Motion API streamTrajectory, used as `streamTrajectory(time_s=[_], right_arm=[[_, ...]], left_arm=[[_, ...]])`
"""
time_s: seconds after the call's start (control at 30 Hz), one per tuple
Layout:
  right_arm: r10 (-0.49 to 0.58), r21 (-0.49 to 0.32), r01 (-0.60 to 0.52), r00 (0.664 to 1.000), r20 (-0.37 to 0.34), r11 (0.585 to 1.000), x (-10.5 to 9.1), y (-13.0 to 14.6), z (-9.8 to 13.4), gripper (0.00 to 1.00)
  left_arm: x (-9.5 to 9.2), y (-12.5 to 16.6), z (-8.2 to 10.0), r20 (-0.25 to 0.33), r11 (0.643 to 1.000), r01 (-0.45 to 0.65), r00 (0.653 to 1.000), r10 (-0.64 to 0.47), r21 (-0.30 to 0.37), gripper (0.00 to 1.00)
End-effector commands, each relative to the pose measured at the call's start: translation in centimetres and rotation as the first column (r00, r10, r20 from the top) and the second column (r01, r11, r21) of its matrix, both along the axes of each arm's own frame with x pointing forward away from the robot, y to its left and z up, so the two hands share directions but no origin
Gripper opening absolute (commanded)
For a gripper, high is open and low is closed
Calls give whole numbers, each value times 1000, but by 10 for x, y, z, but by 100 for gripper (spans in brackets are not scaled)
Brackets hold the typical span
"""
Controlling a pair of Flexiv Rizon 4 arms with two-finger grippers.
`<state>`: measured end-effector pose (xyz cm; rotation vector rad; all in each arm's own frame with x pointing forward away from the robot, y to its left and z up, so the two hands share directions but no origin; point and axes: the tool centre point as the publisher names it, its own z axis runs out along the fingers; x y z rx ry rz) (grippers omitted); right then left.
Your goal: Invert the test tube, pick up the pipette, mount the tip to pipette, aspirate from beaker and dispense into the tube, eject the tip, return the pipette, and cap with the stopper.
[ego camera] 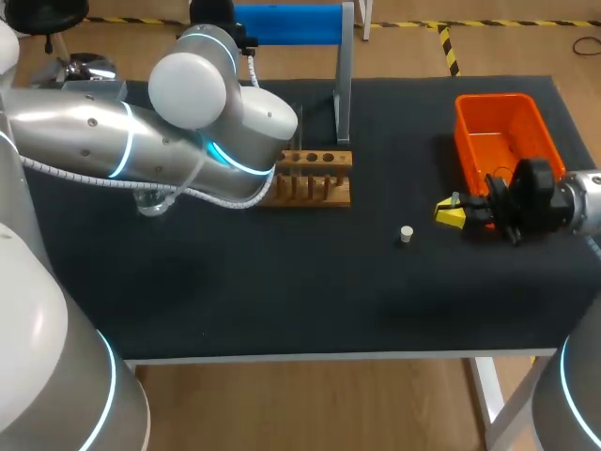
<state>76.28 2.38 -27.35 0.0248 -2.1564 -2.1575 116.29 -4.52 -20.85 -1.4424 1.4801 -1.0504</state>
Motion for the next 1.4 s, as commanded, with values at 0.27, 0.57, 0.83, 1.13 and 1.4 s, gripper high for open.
streamTrajectory(time_s=[0.27, 0.57, 0.83, 1.13, 1.4], right_arm=[[0, -1, 0, 1000, 1, 1000, -1, -1, 0, 0], [0, -1, 0, 1000, 1, 1000, -1, -1, 0, 0], [0, -1, 0, 1000, 1, 1000, -1, -1, 0, 0], [0, -1, 0, 1000, 1, 1000, -1, -1, 0, 0], [0, -1, 0, 1000, 1, 1000, -1, -1, 0, 0]], left_arm=[[4, -1, -2, -3, 1000, -3, 1000, 3, 2, 48], [4, -1, -3, -5, 1000, -3, 1000, 3, 3, 47], [7, 0, -5, -7, 1000, 1, 1000, -1, 4, 47], [6, -2, -5, -10, 1000, 3, 1000, -3, 5, 15], [6, -1, -6, -10, 1000, 1, 1000, -1, 5, 0]])
